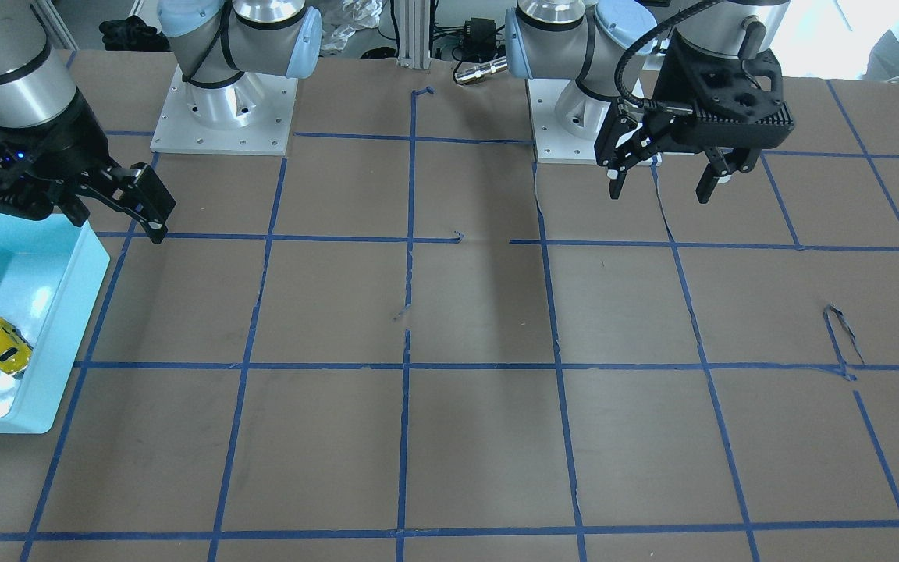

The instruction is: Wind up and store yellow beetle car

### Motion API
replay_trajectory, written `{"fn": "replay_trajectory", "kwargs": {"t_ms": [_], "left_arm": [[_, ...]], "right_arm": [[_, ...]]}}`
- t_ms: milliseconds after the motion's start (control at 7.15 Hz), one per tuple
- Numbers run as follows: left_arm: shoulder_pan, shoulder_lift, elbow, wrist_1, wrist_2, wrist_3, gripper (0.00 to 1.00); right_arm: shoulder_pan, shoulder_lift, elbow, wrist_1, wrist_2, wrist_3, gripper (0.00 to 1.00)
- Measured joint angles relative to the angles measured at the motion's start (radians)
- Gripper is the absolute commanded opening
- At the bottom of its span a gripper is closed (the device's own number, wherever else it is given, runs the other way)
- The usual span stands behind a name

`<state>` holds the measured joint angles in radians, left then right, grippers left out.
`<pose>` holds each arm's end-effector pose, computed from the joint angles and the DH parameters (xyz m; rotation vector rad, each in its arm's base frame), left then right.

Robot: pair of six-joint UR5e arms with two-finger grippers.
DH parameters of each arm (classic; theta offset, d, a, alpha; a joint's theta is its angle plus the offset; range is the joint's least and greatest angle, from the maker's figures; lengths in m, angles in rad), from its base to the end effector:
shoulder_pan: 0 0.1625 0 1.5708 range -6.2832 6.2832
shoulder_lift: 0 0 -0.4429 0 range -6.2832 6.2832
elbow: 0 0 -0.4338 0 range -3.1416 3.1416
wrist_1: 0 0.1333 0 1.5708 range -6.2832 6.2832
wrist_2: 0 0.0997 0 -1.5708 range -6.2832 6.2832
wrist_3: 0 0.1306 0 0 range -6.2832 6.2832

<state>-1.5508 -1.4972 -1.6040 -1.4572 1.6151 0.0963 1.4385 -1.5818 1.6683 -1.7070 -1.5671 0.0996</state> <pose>-0.1171 -0.5219 0.5081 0.1122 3.0777 -0.2332 0.0623 -0.5464 0.4424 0.3629 3.1167 -0.0781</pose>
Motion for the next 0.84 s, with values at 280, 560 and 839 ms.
{"fn": "replay_trajectory", "kwargs": {"t_ms": [280,560,839], "left_arm": [[0.000,0.001,0.002,0.000,0.002,0.000,1.00],[0.000,0.001,0.002,0.001,0.001,0.000,1.00],[0.000,0.000,0.001,0.000,0.002,0.000,1.00]], "right_arm": [[0.012,0.007,-0.002,0.001,0.001,0.029,1.00],[0.055,-0.003,-0.004,0.003,-0.009,0.112,1.00],[0.087,-0.024,-0.005,0.007,-0.018,0.135,1.00]]}}
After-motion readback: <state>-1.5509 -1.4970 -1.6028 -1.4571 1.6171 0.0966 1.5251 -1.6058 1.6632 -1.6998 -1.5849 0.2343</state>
